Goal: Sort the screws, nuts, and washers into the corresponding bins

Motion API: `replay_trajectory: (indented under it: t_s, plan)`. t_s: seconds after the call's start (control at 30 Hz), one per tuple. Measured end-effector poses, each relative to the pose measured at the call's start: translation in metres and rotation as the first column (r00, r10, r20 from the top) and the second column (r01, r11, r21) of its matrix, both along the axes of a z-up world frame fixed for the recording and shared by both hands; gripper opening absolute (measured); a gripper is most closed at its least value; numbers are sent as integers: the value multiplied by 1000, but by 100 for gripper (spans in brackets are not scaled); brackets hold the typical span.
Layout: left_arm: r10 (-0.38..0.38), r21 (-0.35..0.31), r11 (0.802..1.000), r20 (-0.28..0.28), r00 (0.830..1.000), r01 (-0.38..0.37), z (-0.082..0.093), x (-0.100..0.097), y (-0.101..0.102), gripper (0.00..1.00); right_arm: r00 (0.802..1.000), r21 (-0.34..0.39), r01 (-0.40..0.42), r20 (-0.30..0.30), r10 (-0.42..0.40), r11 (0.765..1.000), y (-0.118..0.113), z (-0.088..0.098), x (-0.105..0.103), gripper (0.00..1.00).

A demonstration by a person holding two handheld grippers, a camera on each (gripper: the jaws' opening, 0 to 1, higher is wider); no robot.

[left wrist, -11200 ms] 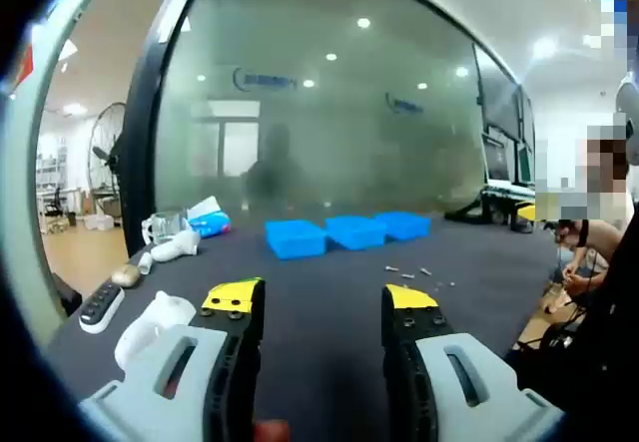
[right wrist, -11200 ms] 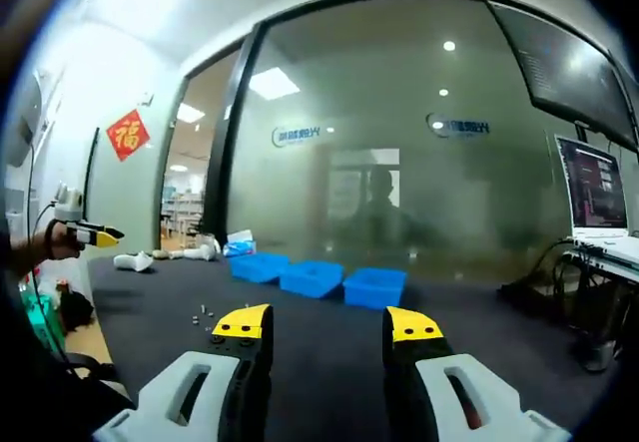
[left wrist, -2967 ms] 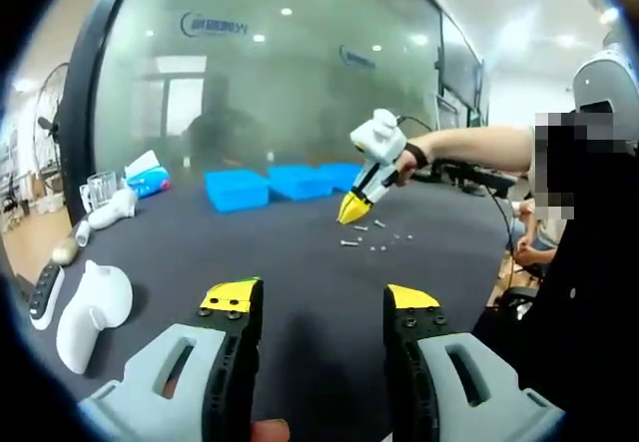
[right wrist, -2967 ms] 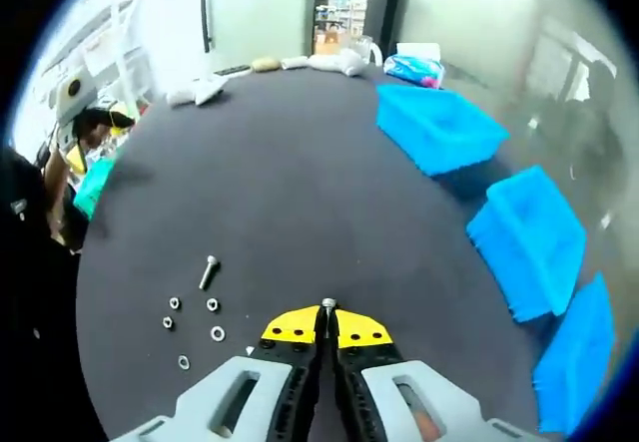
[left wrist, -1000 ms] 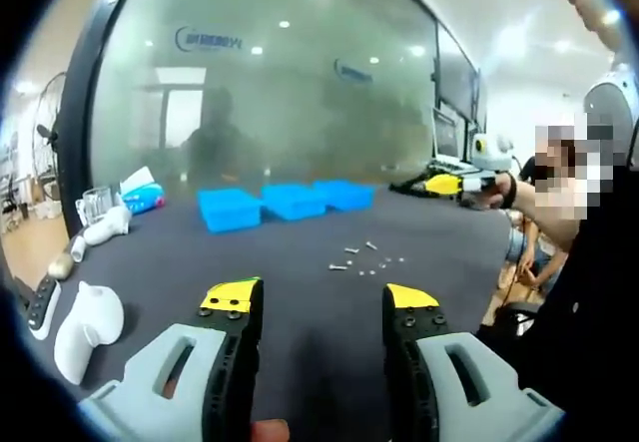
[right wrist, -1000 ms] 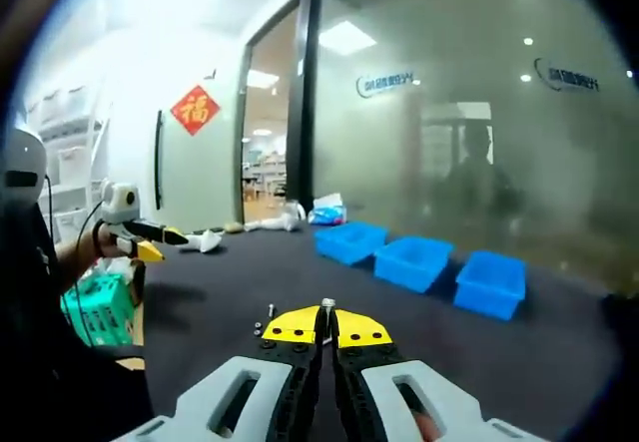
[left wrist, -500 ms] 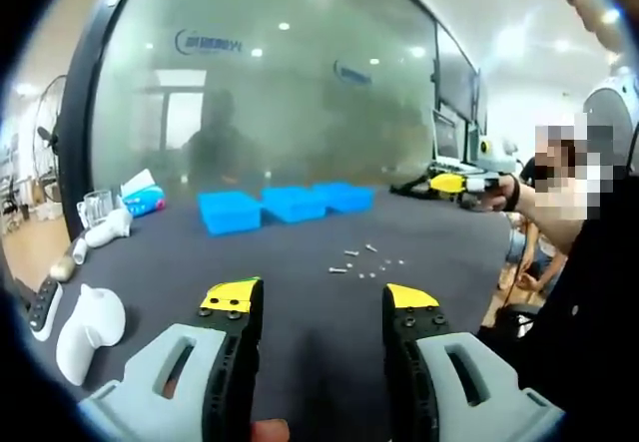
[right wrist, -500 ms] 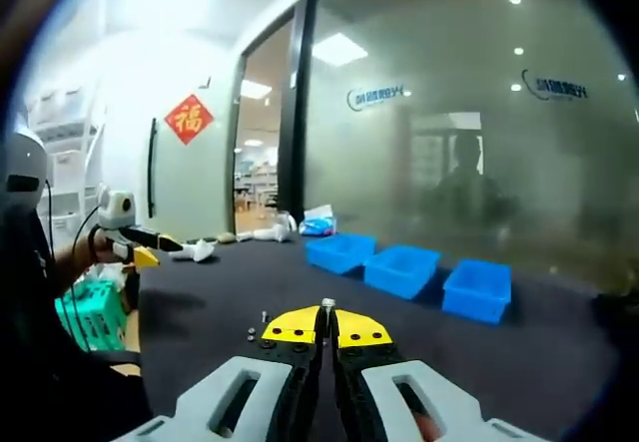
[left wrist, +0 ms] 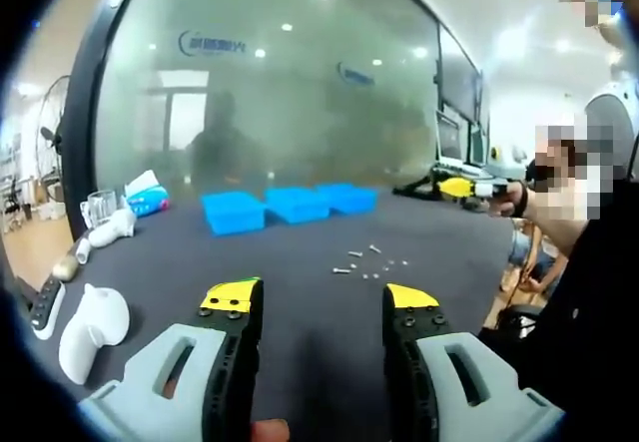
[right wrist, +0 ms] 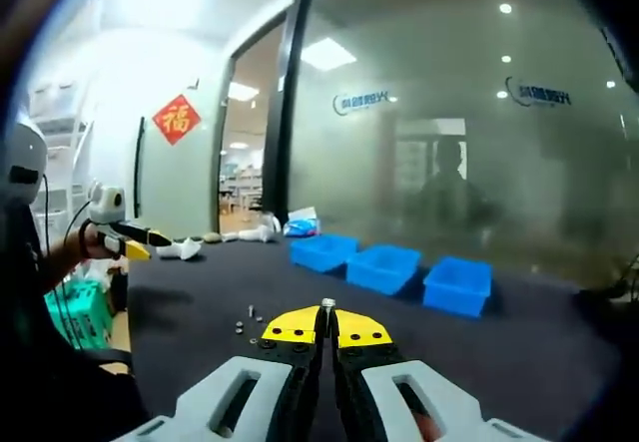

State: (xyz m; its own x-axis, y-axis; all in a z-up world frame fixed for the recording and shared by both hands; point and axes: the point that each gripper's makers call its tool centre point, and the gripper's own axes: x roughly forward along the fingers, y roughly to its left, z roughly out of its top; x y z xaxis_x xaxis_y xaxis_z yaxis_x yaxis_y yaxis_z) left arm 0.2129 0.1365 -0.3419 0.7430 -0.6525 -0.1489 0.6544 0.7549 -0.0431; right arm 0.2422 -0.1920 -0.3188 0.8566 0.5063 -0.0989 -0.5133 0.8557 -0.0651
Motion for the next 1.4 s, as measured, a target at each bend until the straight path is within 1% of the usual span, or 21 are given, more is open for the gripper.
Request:
replay_trajectory:
  t_s: [0.27, 0.43, 0.5, 0.57, 0.67, 0.83, 1.2, 1.4]
  plan:
    - [5, -5, 1000, 1, 1000, -5, 0, 3, -1, 47, 996, 0, 81, 40, -81, 997, -15, 3, 0, 1]
    - [3, -5, 1000, 2, 1000, -3, 1, 3, -3, 47, 994, -11, 94, 50, -93, 996, -17, 4, 1, 1]
    - [4, -8, 1000, 2, 1000, -4, 1, 3, -3, 47, 993, -37, 105, 63, -102, 994, -17, 3, 3, 1]
    - [3, -12, 1000, -3, 1000, -3, 0, 3, -4, 47, 993, -43, 106, 65, -103, 993, -17, 3, 3, 1]
    - [0, 5, 1000, -9, 1000, 0, -4, 2, -4, 46, 993, -41, 105, 67, -102, 994, -16, 3, 4, 1]
    - [9, 1, 1000, -8, 1000, -9, -3, 3, -2, 46, 992, -52, 111, 74, -107, 993, -15, 4, 5, 1]
    - [12, -6, 1000, -8, 1000, -13, -3, 5, -1, 46, 988, -30, 134, 75, -132, 990, -22, 6, 8, 1]
    - [11, -7, 1000, -6, 1000, -11, -2, 4, -2, 46, 988, -27, 137, 78, -134, 990, -22, 6, 8, 1]
